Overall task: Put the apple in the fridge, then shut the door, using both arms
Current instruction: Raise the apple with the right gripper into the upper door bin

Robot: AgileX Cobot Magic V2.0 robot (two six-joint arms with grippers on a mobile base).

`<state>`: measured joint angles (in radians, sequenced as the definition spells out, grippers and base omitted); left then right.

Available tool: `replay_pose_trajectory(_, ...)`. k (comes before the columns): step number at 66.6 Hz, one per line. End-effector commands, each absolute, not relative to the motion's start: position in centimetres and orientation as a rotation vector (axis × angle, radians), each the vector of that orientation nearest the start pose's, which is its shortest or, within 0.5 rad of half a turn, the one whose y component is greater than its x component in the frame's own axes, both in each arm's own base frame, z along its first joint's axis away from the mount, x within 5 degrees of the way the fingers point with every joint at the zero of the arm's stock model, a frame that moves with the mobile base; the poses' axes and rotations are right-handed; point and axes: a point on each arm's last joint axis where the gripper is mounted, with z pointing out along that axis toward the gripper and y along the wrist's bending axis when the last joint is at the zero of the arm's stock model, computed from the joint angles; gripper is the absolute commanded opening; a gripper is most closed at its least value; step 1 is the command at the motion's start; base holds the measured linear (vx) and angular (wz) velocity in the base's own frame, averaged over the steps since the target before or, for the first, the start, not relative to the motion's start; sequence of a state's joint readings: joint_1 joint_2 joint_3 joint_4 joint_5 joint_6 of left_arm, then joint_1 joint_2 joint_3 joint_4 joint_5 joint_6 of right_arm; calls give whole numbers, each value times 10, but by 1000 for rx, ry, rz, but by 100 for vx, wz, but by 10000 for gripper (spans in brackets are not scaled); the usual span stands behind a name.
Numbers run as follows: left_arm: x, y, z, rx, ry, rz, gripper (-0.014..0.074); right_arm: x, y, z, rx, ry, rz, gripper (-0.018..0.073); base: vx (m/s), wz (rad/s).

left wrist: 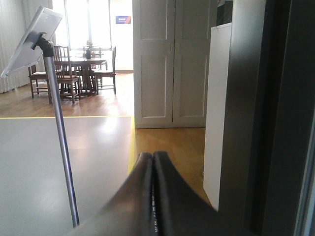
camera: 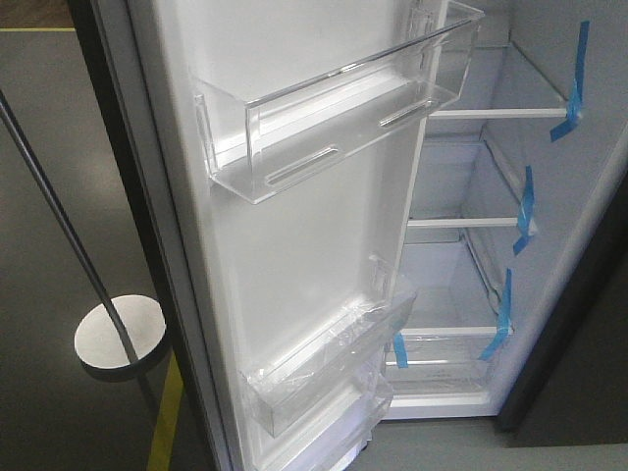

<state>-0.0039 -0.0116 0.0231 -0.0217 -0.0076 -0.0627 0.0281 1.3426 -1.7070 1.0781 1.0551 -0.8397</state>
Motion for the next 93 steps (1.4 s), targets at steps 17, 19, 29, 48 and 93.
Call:
replay_pose_trajectory(17,55,0,209,-66,1420,-76,-6,295,114,528,-651,1623,613,277,0,0)
replay_pose_trajectory(19,55,0,209,-66,1420,-76,-6,300,115,525,-644,1637,601,277,0,0)
replay_pose_trajectory(29,55,0,209,-66,1420,-76,-6,323,114,508,-613,1710,551,277,0,0)
replay_pose_trajectory(48,55,0,209,-66,1420,-76,-6,347,117,488,-591,1767,529,297,0,0)
replay_pose_trajectory(93,55,0,209,-66,1420,-76,-6,333,115,496,-572,1792,580,635,0,0)
